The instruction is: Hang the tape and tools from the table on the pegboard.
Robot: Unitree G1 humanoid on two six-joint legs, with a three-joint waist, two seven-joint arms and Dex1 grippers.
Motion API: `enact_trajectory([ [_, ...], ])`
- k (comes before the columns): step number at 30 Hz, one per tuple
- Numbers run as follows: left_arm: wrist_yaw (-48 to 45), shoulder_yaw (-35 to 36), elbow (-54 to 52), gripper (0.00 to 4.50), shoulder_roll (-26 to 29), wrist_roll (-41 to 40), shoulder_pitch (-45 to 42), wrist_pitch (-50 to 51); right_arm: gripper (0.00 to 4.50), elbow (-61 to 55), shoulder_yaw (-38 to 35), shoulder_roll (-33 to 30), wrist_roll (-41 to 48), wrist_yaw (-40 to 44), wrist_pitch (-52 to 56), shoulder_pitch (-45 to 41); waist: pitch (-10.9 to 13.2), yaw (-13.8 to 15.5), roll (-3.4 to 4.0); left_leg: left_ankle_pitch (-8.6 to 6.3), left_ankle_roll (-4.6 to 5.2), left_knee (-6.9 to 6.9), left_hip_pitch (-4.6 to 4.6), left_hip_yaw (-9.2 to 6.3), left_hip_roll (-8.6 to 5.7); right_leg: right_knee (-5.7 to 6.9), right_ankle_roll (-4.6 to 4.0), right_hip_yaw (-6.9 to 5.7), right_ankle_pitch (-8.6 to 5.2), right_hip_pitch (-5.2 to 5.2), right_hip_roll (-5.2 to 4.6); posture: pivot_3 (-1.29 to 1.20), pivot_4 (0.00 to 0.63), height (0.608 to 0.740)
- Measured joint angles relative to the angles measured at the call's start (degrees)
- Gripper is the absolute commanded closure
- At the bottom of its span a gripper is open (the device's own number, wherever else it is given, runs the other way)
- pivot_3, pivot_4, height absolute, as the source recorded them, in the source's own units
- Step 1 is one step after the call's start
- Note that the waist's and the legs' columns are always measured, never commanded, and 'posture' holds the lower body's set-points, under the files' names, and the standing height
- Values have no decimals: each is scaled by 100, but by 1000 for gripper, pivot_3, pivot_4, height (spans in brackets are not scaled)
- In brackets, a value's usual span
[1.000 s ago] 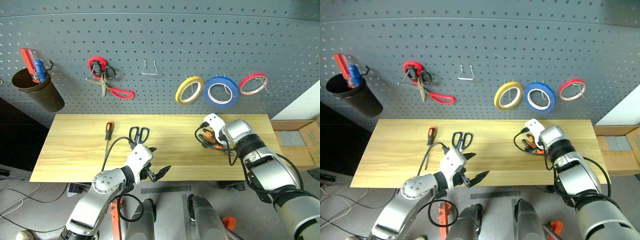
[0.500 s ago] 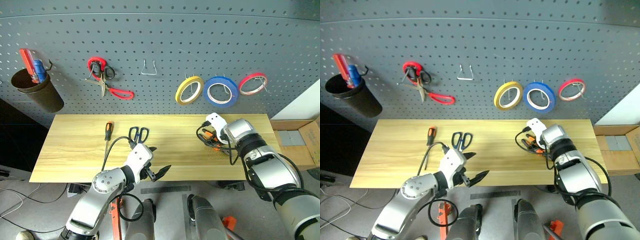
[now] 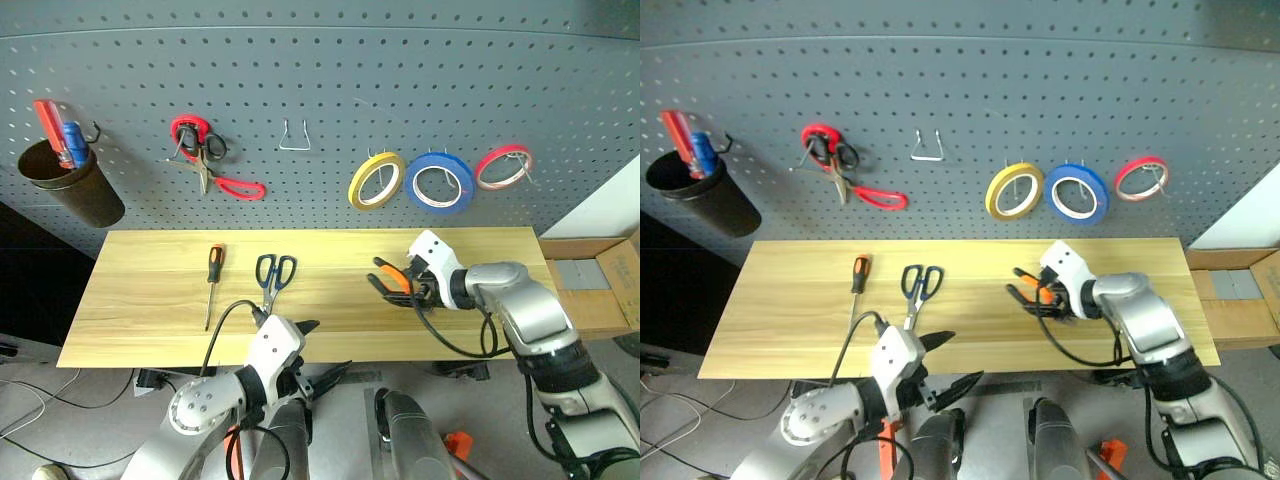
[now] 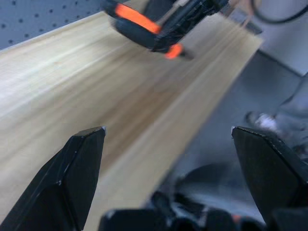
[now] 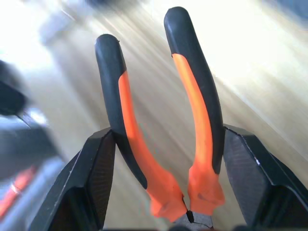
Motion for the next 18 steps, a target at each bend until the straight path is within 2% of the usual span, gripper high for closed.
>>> enact_trajectory([
  [6,876,507,-569,0,-608,-161,323,223,1684,-664,-231,1420,614,-909,205,-166,-154,41,-12,1,-1,3,23,-2,-4,-9,2,-4,0,33,1,127,165,740],
  [9,1516,642,-675,0,-1023,34,440,213,1684,-251,-567,2454,685,-1685,-28,-898,-236,39,-13,5,-10,-1,26,-4,-2,-4,-1,-3,2,29,7,154,140,740],
  [11,1839,680,-743,0,-1153,204,457,181,1684,22,-740,2926,695,-2107,-424,-1453,-309,95,-13,8,-15,-7,25,-9,-1,-3,-7,-10,5,26,8,168,128,740],
  [13,2006,762,-744,0,-1146,335,340,175,1684,371,-830,3141,679,-2391,-922,-1870,-430,189,-2,12,-26,-13,25,-7,-2,-10,-10,-12,4,26,10,181,116,740],
  [18,1969,864,-531,0,-816,455,-487,170,1684,1683,-910,3176,597,-2923,-2143,-2561,-589,361,-27,13,-28,-6,38,-7,-8,-17,-9,-14,6,50,10,179,100,740],
])
